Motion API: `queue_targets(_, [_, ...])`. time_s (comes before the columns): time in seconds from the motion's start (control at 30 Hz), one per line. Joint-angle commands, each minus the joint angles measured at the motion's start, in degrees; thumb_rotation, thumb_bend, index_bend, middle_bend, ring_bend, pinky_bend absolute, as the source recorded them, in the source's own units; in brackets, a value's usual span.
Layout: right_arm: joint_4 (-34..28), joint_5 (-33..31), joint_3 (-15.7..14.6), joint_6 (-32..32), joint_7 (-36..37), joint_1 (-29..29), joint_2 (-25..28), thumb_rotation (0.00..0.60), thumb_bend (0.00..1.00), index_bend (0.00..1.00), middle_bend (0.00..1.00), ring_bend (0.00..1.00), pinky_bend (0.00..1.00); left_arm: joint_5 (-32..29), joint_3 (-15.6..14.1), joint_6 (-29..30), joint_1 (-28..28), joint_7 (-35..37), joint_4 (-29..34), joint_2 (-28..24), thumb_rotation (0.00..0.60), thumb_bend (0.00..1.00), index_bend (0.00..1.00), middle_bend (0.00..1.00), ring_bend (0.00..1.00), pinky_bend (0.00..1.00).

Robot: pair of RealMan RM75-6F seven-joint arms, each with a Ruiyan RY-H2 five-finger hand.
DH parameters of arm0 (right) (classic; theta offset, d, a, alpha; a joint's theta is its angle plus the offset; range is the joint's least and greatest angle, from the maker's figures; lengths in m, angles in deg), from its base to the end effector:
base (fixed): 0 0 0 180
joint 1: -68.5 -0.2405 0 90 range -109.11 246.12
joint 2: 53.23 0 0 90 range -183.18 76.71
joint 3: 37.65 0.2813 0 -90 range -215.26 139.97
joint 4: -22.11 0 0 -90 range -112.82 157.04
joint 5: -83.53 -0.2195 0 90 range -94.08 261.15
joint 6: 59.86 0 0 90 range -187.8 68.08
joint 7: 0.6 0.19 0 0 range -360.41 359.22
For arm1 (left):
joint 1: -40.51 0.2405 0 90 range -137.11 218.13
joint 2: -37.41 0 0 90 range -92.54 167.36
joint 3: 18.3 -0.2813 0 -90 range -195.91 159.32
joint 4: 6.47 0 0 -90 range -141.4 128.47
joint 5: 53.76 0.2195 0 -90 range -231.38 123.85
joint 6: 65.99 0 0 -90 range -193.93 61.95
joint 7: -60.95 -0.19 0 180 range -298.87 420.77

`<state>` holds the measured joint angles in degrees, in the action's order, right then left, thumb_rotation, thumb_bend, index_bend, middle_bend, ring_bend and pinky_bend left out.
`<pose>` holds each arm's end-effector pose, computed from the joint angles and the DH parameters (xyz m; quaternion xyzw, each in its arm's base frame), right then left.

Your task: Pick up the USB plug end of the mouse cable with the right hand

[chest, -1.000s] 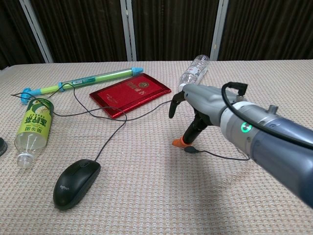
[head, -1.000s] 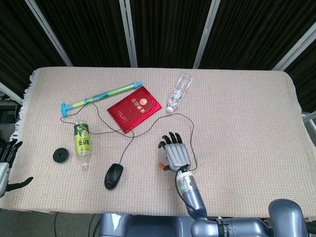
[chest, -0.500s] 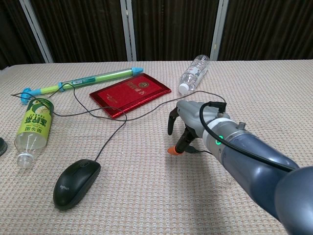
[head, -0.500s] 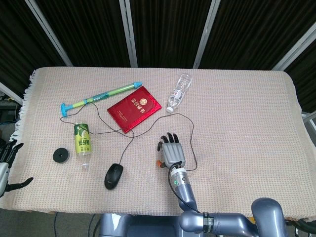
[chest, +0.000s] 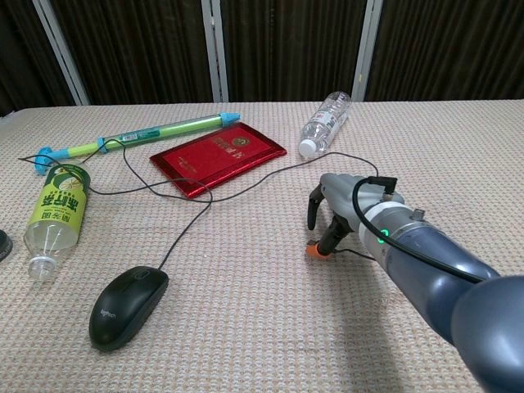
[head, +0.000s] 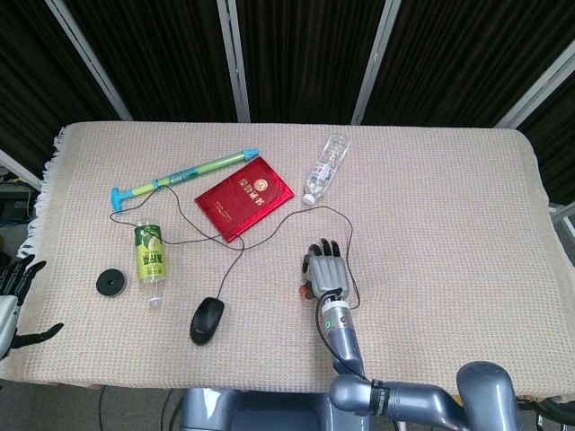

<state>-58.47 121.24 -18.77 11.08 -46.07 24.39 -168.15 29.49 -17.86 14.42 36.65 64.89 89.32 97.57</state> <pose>-0.1127 -0.3687 -0.1426 0.6478 -0.4979 0.3067 0.4882 -0.3523 0.2122 0.1613 -0.5841 -0.4561 -0.3559 0.5693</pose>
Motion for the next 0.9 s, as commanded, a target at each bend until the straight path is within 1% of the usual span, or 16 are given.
queue_targets(0.03, [-0.38,0.14,-0.14,0.44,-0.13,0.30,0.41,0.600,0.22,0.49,0.18,0.00,0.06,-0.07,-0.01,-0.11,-0.05,0.02,0.05,-0.05,0.600,0.12,0.10,0.00,0.00,0.00])
queue_targets(0.23, [-2.44,-0.18,-0.34,1.52,-0.87,1.05,1.54,0.600,0.23,0.49,0.18,0.00,0.06,-0.03,0.00,-0.10,-0.07,0.54,0.24,-0.14,0.600,0.12,0.10,0.00,0.00,0.00])
queue_targets(0.63, [-4.42,-3.54,-1.71,2.31,-3.55,2.60,3.19,0.600,0.25,0.42,0.15,0.00,0.06,1.18,-0.22,0.71,0.13,2.33,0.49,-0.31,0.600,0.12,0.14,0.00,0.00,0.00])
queue_targets(0.77, [-5.45,-3.59,-1.20,2.52,-3.13,2.80,3.75,0.600,0.25,0.42,0.15,0.00,0.06,1.13,-0.29,0.44,0.03,2.52,0.57,-0.35,0.600,0.12,0.14,0.00,0.00,0.00])
queue_targets(0.9, [-7.88,-3.25,-1.21,3.84,-3.91,2.79,4.35,0.600,0.25,0.42,0.16,0.00,0.06,0.99,-0.28,0.22,-0.07,2.64,0.68,-0.37,0.600,0.12,0.14,0.00,0.00,0.00])
